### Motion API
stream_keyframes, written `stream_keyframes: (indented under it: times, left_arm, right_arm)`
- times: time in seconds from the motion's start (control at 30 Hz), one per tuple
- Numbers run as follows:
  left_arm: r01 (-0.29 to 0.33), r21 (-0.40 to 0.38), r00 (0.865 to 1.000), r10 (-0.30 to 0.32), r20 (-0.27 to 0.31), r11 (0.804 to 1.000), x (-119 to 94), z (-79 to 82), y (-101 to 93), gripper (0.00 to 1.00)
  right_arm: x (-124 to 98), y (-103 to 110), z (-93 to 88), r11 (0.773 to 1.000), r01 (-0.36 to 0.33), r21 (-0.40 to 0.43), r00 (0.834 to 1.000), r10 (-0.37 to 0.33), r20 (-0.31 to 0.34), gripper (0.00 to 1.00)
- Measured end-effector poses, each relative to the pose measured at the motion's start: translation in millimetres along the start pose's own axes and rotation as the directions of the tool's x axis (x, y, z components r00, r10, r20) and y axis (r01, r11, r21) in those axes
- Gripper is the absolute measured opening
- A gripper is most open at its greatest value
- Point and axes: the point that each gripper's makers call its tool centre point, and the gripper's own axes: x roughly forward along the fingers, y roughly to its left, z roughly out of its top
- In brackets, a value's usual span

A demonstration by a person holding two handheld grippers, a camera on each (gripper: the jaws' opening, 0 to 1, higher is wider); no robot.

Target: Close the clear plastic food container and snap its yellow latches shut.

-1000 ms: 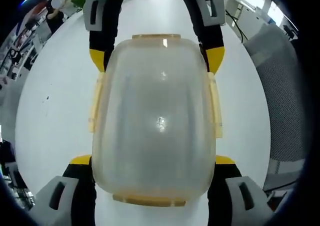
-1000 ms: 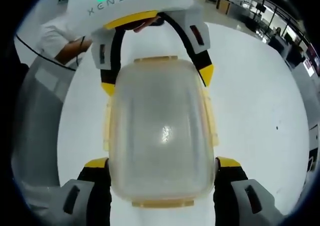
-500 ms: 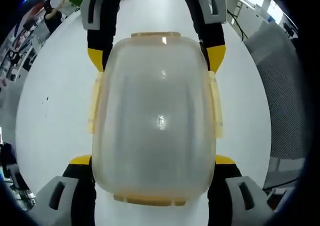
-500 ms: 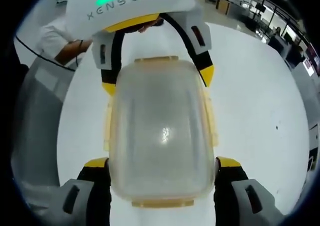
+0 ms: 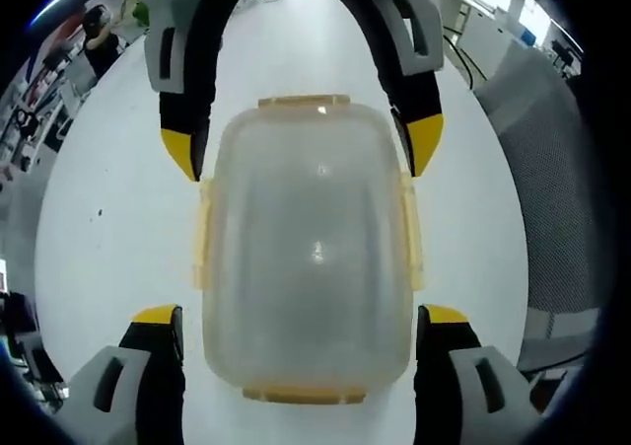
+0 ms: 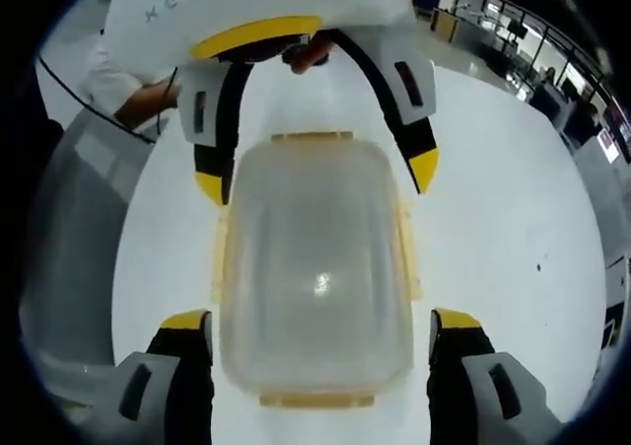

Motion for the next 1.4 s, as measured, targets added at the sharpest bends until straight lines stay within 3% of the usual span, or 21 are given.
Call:
stream_keyframes:
  times: [0.2,0.43,0.57,0.73,0.87,0.97,1.03,1.2,1.3,1.4]
  left_arm:
    - [-0.007,-0.011,1.000,0.007,0.018,1.000,-6.5,2.9,0.2,0.98]
    - [-0.044,-0.073,0.992,0.052,0.111,0.996,-18.9,8.4,6.4,0.94]
    - [-0.050,-0.116,0.982,0.070,0.176,0.992,-22.1,12.3,4.2,0.93]
    - [-0.068,-0.214,0.943,0.133,0.305,0.974,-27.4,22.9,9.2,0.92]
    - [-0.068,-0.275,0.910,0.173,0.377,0.959,-33.3,26.9,9.6,0.91]
    - [-0.082,-0.309,0.886,0.211,0.414,0.948,-37.8,26.2,8.7,0.91]
    - [-0.095,-0.328,0.873,0.237,0.427,0.940,-37.3,23.7,7.3,0.91]
    - [-0.113,-0.431,0.808,0.335,0.485,0.895,-40.2,25.5,8.8,0.91]
    - [-0.128,-0.471,0.789,0.377,0.485,0.873,-40.5,23.6,9.3,0.91]
    - [-0.120,-0.488,0.786,0.383,0.485,0.865,-36.6,21.1,4.4,0.91]
  right_arm:
    - [-5.7,2.6,-3.0,1.000,0.024,-0.015,1.000,-0.024,0.009,0.90]
    - [-15.9,-1.9,9.0,0.995,0.080,0.054,0.985,-0.087,0.150,0.88]
    - [-19.6,0.5,8.5,0.992,0.092,0.086,0.976,-0.107,0.191,0.88]
    - [-22.2,2.8,11.2,0.983,0.104,0.152,0.955,-0.141,0.261,0.88]
    - [-26.0,-1.6,12.8,0.958,0.124,0.257,0.924,-0.206,0.324,0.87]
    - [-31.1,-4.1,15.9,0.945,0.163,0.283,0.892,-0.264,0.368,0.87]
    - [-31.9,-1.8,14.2,0.934,0.173,0.313,0.879,-0.290,0.378,0.87]
    - [-32.5,-4.9,11.6,0.900,0.233,0.369,0.839,-0.378,0.391,0.88]
    - [-35.0,-6.3,12.9,0.875,0.252,0.414,0.806,-0.426,0.410,0.87]
    - [-33.6,-4.7,12.5,0.869,0.262,0.419,0.800,-0.439,0.409,0.86]
